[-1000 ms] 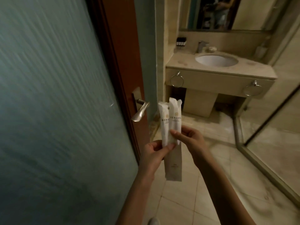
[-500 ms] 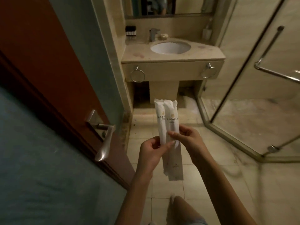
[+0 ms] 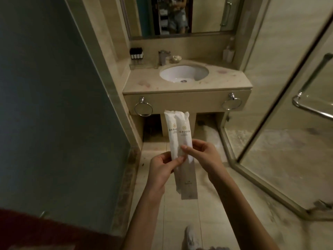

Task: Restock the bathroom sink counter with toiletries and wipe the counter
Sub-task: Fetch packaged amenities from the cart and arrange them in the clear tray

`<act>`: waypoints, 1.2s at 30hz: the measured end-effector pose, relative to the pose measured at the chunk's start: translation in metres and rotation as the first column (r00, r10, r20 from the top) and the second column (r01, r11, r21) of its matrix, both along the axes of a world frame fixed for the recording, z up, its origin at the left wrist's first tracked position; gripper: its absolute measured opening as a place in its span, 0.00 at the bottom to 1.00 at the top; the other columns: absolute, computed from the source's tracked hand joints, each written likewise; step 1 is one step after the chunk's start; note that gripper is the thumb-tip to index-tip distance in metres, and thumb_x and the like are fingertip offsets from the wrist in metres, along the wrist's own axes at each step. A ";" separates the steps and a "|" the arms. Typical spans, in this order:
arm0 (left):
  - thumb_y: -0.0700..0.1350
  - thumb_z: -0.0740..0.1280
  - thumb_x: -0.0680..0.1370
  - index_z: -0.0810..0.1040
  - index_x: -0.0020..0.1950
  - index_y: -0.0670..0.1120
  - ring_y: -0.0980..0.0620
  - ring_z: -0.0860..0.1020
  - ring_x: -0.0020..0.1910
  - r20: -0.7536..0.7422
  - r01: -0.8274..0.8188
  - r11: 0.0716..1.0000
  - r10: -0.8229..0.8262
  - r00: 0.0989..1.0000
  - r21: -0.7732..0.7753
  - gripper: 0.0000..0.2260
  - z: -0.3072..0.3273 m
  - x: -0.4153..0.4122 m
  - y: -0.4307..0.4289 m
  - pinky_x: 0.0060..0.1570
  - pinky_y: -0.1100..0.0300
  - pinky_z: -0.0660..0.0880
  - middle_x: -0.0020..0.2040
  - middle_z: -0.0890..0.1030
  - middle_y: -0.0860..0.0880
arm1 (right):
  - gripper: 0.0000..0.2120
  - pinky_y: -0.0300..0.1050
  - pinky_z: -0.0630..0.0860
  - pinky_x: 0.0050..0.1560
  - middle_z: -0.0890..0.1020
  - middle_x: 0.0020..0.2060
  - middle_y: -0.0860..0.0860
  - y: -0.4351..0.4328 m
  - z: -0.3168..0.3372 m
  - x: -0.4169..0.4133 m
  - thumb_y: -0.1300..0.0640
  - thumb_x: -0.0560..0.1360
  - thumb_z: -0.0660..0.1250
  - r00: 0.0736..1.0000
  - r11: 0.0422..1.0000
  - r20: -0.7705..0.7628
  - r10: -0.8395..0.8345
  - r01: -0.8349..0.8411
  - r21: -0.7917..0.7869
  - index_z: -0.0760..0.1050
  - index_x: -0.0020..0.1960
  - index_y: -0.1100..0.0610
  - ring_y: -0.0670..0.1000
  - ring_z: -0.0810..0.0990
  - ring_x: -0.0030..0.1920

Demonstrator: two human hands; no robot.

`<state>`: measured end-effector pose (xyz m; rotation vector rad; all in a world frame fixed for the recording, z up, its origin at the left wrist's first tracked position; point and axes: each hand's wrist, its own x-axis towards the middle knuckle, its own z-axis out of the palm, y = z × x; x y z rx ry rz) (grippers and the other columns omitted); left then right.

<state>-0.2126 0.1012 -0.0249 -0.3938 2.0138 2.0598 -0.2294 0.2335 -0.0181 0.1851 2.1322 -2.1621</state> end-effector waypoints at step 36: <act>0.49 0.74 0.71 0.78 0.43 0.55 0.65 0.80 0.35 -0.025 -0.063 0.992 0.060 0.998 -0.106 0.06 -0.036 -0.518 -0.150 0.32 0.71 0.75 0.36 0.82 0.59 | 0.12 0.31 0.76 0.35 0.84 0.42 0.46 -0.152 -0.027 -0.528 0.62 0.69 0.74 0.994 0.997 0.101 0.045 -0.051 0.059 0.80 0.52 0.53 0.41 0.83 0.39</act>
